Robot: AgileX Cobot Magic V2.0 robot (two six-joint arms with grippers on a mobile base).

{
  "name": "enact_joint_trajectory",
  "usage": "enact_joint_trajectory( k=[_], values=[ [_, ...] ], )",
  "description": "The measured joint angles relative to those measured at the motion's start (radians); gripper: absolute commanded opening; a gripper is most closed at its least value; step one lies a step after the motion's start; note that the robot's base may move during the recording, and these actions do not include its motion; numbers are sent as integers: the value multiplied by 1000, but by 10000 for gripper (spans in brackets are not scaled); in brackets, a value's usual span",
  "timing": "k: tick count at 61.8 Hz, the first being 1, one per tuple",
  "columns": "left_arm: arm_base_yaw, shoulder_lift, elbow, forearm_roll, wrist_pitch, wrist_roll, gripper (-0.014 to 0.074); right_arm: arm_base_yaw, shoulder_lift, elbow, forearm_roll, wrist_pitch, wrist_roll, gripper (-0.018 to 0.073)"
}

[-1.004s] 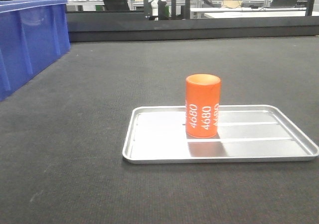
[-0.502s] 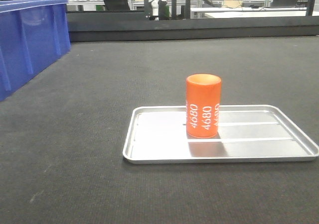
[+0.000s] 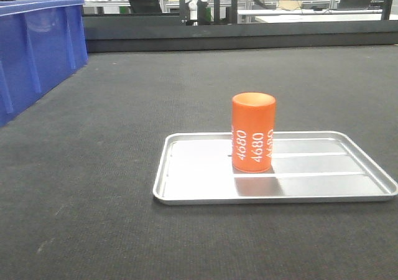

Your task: Grab orange capacitor from left shelf to right conveyor

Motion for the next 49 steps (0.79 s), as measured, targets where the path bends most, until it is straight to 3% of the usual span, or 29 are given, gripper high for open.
enact_joint_trajectory(
  k=[21,49],
  values=[
    [0,0,0,0,0,0,-105,-70,-2,0,66,-2,-13,50],
    [0,0,0,0,0,0,-105,-72,-2,0,65,-30,-15,50]
  ],
)
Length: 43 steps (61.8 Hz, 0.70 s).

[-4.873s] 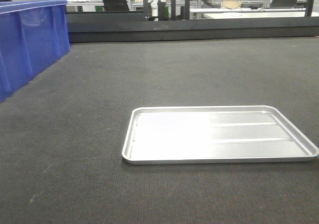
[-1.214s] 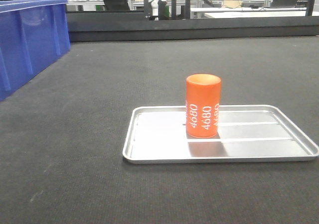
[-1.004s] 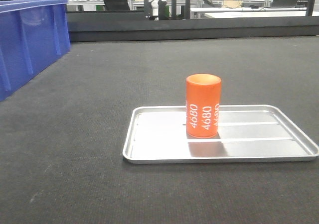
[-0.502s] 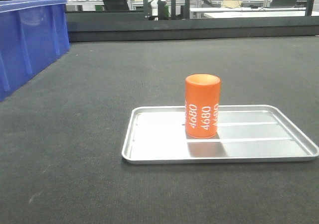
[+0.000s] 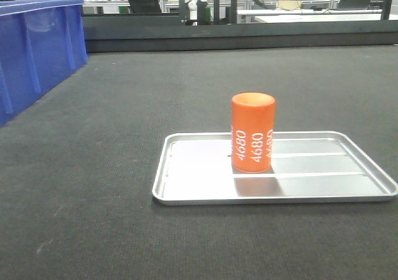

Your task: Grab orange capacitor from left shelf to right conveyor

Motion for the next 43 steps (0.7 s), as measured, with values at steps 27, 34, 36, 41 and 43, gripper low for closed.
enact_joint_trajectory(
  k=[27,34,36,41,43],
  values=[
    [0,0,0,0,0,0,-105,0,0,0,-31,-14,-6,50],
    [0,0,0,0,0,0,-105,0,0,0,-33,-15,-12,50],
    [0,0,0,0,0,0,-105,0,0,0,-33,-15,-14,50],
    [0,0,0,0,0,0,-105,0,0,0,-34,-15,-25,50],
    [0,0,0,0,0,0,-105,0,0,0,-34,-15,-31,50]
  ],
)
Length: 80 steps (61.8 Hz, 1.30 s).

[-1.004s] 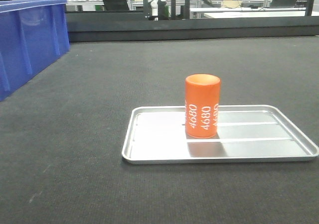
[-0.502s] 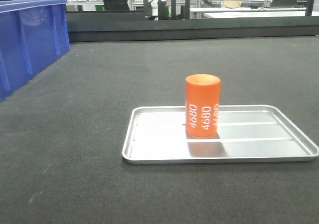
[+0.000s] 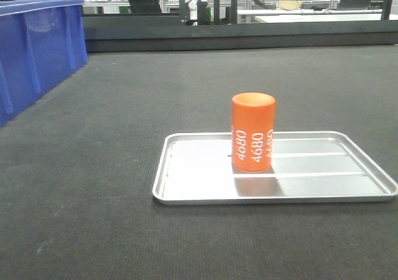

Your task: Grab orange capacitor from left shelf to right conveyor

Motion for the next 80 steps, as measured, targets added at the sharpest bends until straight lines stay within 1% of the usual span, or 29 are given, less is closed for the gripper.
enact_joint_trajectory(
  k=[21,30,39,80],
  values=[
    [0,0,0,0,0,0,-105,0,0,0,0,-2,-6,50],
    [0,0,0,0,0,0,-105,0,0,0,0,-2,32,50],
    [0,0,0,0,0,0,-105,0,0,0,0,8,42,50],
    [0,0,0,0,0,0,-105,0,0,0,0,17,26,50]
  ],
)
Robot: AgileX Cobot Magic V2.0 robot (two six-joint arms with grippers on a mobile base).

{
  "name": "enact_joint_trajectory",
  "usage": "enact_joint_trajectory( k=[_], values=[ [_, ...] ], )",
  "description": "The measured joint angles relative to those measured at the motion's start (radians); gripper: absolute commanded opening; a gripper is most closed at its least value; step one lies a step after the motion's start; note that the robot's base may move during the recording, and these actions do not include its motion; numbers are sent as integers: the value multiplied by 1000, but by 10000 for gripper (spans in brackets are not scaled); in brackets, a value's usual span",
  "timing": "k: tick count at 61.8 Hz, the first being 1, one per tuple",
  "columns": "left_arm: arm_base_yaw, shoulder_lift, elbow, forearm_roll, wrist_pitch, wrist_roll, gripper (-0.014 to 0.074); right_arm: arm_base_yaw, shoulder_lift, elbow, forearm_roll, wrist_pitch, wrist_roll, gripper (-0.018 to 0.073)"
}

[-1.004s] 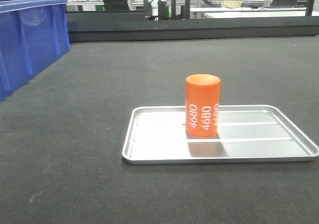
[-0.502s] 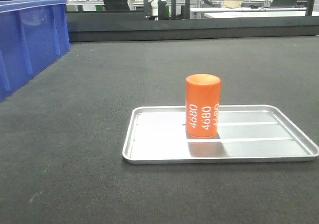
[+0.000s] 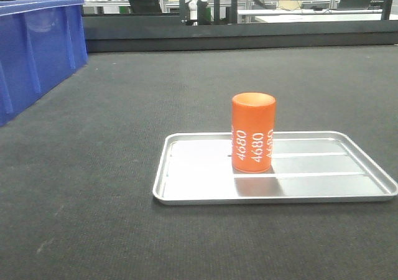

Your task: Grab orange capacitor from left shelf to right conveyor

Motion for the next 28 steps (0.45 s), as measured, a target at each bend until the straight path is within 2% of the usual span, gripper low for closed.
enact_joint_trajectory(
  k=[28],
  values=[
    [0,0,0,0,0,0,-105,0,0,0,0,0,0,50]
  ],
)
